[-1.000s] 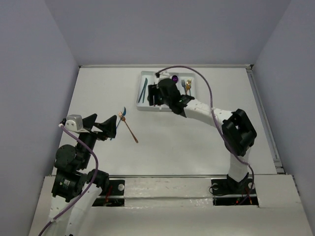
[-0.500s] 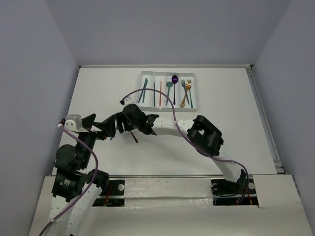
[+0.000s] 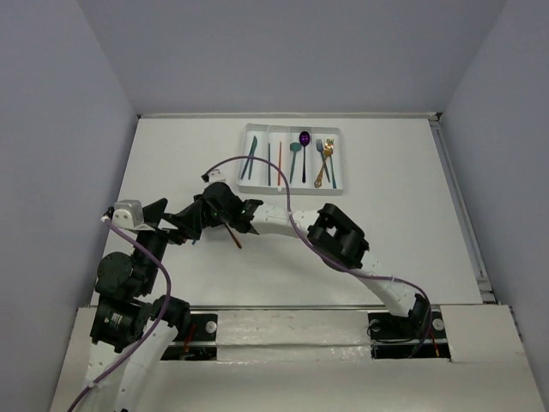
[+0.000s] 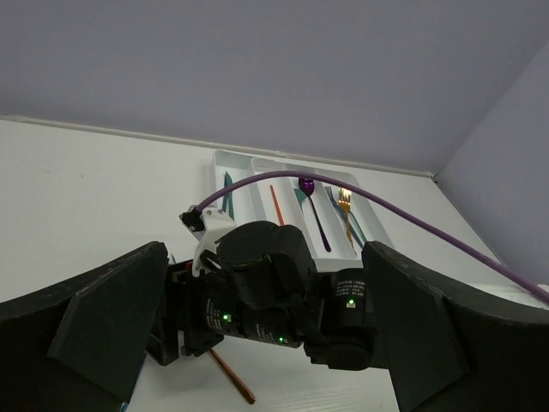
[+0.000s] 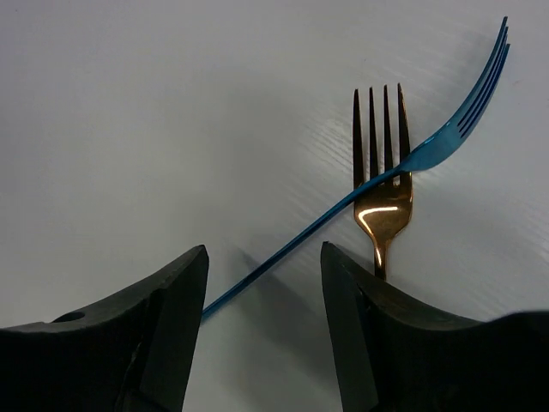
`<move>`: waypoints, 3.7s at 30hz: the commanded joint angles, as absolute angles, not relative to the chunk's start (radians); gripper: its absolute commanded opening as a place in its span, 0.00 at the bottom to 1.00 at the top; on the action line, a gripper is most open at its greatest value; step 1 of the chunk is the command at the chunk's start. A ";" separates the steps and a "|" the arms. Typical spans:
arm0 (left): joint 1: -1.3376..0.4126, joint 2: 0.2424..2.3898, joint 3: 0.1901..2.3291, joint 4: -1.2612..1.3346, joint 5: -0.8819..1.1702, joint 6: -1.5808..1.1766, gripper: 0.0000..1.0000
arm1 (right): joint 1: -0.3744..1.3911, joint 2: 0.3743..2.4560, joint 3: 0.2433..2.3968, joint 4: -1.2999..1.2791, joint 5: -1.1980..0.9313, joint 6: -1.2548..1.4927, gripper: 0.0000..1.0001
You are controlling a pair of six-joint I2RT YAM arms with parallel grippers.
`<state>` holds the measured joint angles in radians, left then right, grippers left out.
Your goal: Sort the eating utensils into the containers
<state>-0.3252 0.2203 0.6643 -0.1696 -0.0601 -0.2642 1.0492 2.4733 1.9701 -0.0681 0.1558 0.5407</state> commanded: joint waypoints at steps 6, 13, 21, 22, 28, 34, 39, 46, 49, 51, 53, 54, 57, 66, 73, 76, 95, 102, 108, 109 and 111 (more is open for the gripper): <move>-0.321 0.207 0.683 -0.133 -0.049 -0.267 0.99 | 1.083 2.537 2.019 -0.176 0.310 0.523 0.45; -0.321 0.204 0.683 -0.132 -0.051 -0.267 0.99 | 1.083 2.487 1.916 -0.239 0.410 0.465 0.24; -0.321 0.209 0.683 -0.132 -0.051 -0.268 0.99 | 1.092 2.372 1.773 -0.258 0.462 0.410 0.21; -0.321 0.210 0.683 -0.132 -0.049 -0.267 0.99 | 1.092 2.365 1.764 -0.268 0.462 0.410 0.23; -0.321 0.216 0.683 -0.129 -0.049 -0.268 0.99 | 1.092 2.358 1.727 -0.265 0.414 0.433 0.13; -0.321 0.221 0.683 -0.129 -0.048 -0.267 0.99 | 1.092 2.335 1.733 -0.284 0.469 0.456 0.00; -0.321 0.225 0.683 -0.126 -0.046 -0.267 0.99 | 1.092 2.215 1.669 -0.134 0.488 0.456 0.00; -0.321 0.221 0.681 -0.132 -0.048 -0.268 0.99 | 1.060 2.025 1.493 0.110 0.385 0.465 0.00; -0.321 0.218 0.681 -0.132 -0.046 -0.267 0.99 | 1.010 1.938 1.379 0.158 0.342 0.477 0.00; -0.321 0.213 0.681 -0.132 -0.044 -0.267 0.99 | 0.933 1.841 1.286 0.208 0.250 0.497 0.00; -0.330 0.209 0.681 -0.132 -0.044 -0.267 0.99 | 0.872 1.757 1.238 0.204 0.242 0.495 0.00; -0.330 0.209 0.681 -0.133 -0.043 -0.268 0.99 | 0.800 1.731 1.217 0.201 0.238 0.486 0.00; -0.330 0.204 0.680 -0.133 -0.040 -0.268 0.99 | 0.653 1.674 1.169 0.158 0.219 0.445 0.00; -0.339 0.196 0.680 -0.137 -0.041 -0.268 0.99 | 0.367 1.775 1.284 0.081 0.121 0.318 0.00; -0.339 0.201 0.681 -0.135 -0.043 -0.267 0.99 | 0.321 1.965 1.427 0.006 0.083 0.258 0.00; -0.339 0.204 0.681 -0.135 -0.043 -0.267 0.99 | 0.321 1.980 1.443 0.021 0.094 0.259 0.01; -0.339 0.212 0.681 -0.132 -0.048 -0.268 0.99 | 0.478 1.744 1.263 0.074 -0.024 0.278 0.78; -0.339 0.227 0.681 -0.132 -0.044 -0.267 0.99 | 0.845 1.807 1.229 0.035 0.026 0.236 0.74; -0.339 0.226 0.683 -0.130 -0.049 -0.265 0.99 | 0.966 1.923 1.364 -0.073 0.086 0.173 0.71; -0.339 0.227 0.683 -0.130 -0.049 -0.267 0.99 | 0.979 1.945 1.383 -0.087 0.104 0.167 0.71; -0.339 0.227 0.683 -0.130 -0.049 -0.265 0.99 | 0.994 2.014 1.452 -0.129 0.120 0.155 0.71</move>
<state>-0.3344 0.2150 0.6643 -0.1699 -0.0536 -0.2642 0.9798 1.9427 1.3144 -0.0563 0.0441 0.2108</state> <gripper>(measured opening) 0.992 0.711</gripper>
